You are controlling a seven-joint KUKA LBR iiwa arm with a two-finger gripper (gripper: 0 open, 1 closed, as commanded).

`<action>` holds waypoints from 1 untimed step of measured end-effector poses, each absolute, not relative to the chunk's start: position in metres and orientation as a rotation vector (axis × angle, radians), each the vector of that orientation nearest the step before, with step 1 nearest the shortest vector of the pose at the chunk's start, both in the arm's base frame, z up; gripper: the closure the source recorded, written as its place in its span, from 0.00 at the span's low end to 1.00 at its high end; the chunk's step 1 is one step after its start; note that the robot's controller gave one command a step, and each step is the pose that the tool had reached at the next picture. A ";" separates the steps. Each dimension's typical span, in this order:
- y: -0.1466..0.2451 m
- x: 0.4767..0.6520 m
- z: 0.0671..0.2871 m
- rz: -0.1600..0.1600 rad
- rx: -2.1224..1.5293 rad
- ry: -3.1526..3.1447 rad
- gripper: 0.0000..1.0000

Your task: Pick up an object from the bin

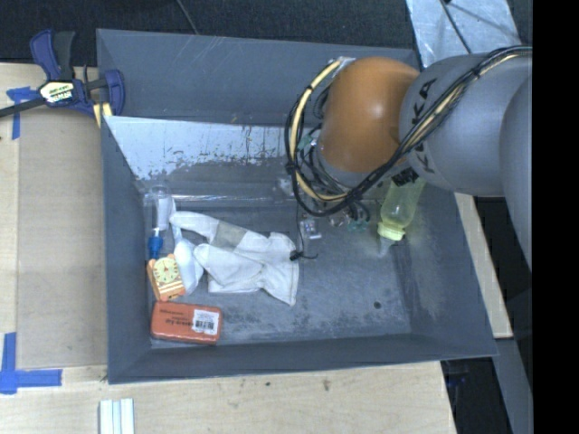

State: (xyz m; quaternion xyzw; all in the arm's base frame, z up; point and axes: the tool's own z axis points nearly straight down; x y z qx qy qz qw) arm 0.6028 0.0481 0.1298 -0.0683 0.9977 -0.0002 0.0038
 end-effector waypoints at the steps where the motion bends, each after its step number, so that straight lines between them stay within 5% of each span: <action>1: 0.082 0.605 0.117 0.000 -0.513 3.094 0.00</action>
Offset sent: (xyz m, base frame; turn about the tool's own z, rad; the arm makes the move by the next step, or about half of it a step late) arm -0.0113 0.0548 -0.0096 -0.0424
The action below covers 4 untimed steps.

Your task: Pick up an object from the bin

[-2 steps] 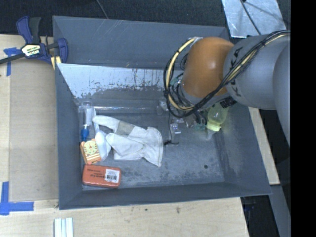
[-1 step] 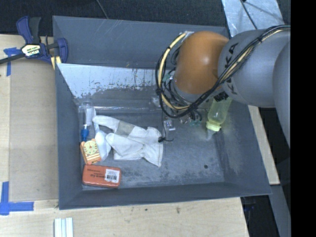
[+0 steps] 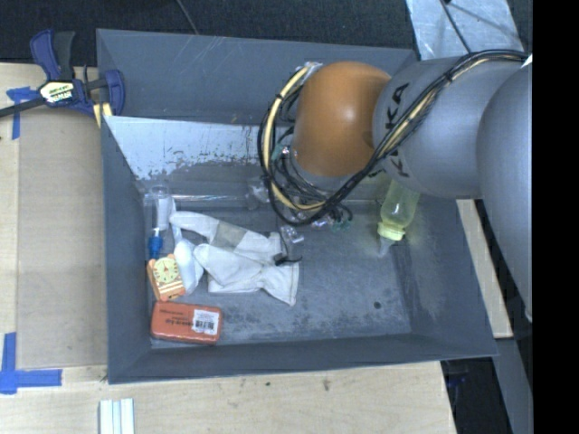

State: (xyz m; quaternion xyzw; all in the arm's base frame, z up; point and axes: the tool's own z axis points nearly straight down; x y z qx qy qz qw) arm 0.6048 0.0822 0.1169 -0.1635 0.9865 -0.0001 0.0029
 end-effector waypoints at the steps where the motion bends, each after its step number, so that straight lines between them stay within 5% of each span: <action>1: 0.103 0.592 0.120 0.001 -0.279 3.128 0.00; 2: 0.093 0.599 0.107 0.000 -0.623 3.076 0.00; 3: 0.056 0.584 0.072 -0.002 -1.005 2.974 1.00; 4: 0.056 0.584 0.072 -0.002 -1.004 2.974 1.00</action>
Offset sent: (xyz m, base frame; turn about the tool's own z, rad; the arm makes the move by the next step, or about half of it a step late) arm -0.0016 0.0034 -0.0193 -0.1625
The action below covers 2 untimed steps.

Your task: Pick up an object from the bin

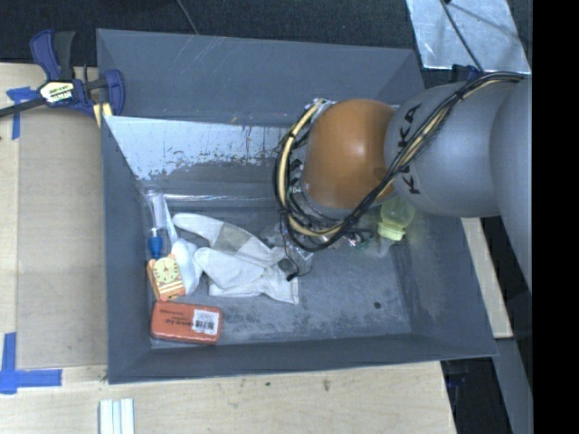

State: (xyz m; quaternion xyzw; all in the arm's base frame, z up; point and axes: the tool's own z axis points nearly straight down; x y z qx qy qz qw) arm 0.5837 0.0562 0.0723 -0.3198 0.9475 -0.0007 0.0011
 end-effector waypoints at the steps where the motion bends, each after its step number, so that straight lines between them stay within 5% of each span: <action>1: 0.056 0.599 0.196 0.000 -1.040 2.961 1.00; 2: 0.056 0.599 0.196 0.001 -1.039 2.962 1.00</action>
Offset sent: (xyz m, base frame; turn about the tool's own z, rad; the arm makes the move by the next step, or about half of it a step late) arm 0.0000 0.0000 0.0000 0.0000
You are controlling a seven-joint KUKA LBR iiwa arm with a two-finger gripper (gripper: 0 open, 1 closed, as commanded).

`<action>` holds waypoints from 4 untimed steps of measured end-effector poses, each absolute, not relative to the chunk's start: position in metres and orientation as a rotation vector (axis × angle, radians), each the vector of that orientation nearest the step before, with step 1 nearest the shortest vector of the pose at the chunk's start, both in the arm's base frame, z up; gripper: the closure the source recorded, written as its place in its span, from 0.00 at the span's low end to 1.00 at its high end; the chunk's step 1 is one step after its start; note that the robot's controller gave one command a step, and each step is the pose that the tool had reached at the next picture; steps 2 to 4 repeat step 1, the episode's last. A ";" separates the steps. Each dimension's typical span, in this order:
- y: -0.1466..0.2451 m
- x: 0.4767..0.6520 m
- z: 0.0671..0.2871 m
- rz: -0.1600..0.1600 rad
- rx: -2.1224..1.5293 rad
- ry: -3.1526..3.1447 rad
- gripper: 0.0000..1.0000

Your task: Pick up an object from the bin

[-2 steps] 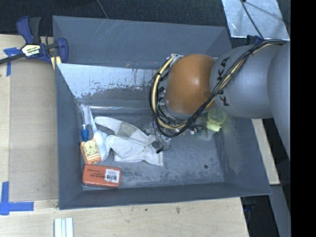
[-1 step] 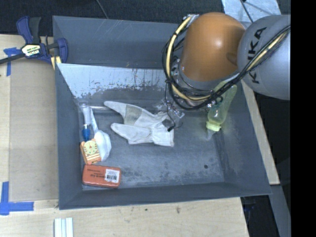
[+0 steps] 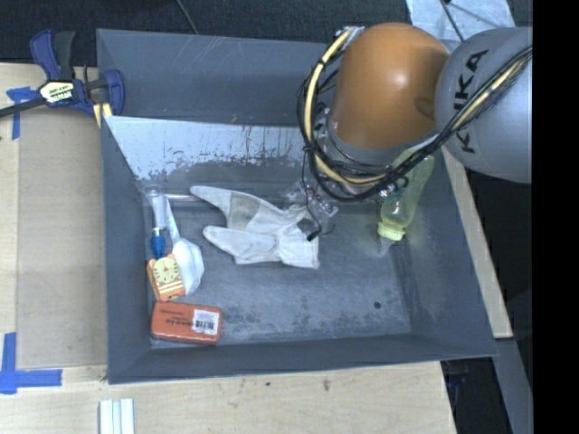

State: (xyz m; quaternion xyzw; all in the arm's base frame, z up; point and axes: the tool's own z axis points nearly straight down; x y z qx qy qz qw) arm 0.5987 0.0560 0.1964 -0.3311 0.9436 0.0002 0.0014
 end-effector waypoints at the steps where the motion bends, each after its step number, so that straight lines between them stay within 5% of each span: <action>1: 0.052 0.602 0.238 0.001 -1.030 2.968 1.00; 4: 0.052 0.602 0.238 0.001 -1.030 2.968 1.00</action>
Offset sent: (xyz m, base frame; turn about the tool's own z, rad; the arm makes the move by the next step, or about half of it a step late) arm -0.0193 0.0068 0.0688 -0.0205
